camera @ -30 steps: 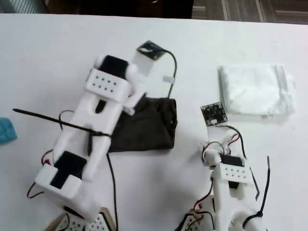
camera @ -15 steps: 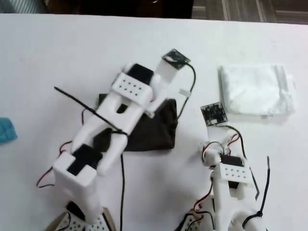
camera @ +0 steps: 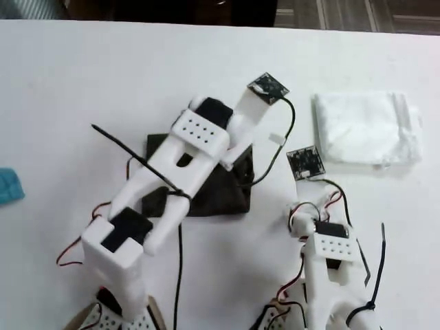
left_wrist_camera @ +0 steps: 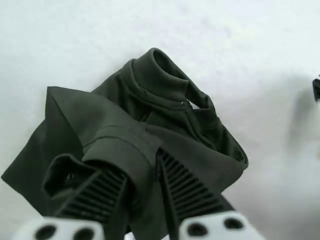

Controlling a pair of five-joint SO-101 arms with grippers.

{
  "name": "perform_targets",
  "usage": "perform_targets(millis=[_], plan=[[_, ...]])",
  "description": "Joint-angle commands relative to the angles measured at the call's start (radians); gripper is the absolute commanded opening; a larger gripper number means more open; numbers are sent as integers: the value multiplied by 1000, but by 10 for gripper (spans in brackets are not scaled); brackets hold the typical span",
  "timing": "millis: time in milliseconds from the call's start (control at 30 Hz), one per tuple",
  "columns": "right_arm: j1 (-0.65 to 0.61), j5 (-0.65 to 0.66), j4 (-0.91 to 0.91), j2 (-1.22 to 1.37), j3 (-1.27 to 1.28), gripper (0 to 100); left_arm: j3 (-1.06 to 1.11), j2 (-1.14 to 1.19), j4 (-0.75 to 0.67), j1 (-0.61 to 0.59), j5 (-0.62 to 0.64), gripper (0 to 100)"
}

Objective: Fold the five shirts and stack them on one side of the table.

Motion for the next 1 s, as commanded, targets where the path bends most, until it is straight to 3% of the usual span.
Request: perform_targets(millis=[0,133,233,400,500,667,800,967], plan=[[4,-6,-19,-35,-5,21,-5,-8,-6,5,5,129],[4,-6,-19,-35,-5,21,-13,-14,34,3,5,258],[4,-6,-19,-35,-5,21,-45,-25,60,-29,-3,227],[4,-6,-19,-35,-5,21,-148,-28,133,-193,-3,181],[4,-6,-19,-35,-5,21,-160,-28,183,-316,-2,24],[4,-6,-19,-35,-5,21,-160,-34,258,-491,-8,29],[2,-5,-13,-35,-5,21,-168,-69,328,-606,-121,27],[2,-2,5,-36,-9,21,-125,-201,330,-795,-167,27]])
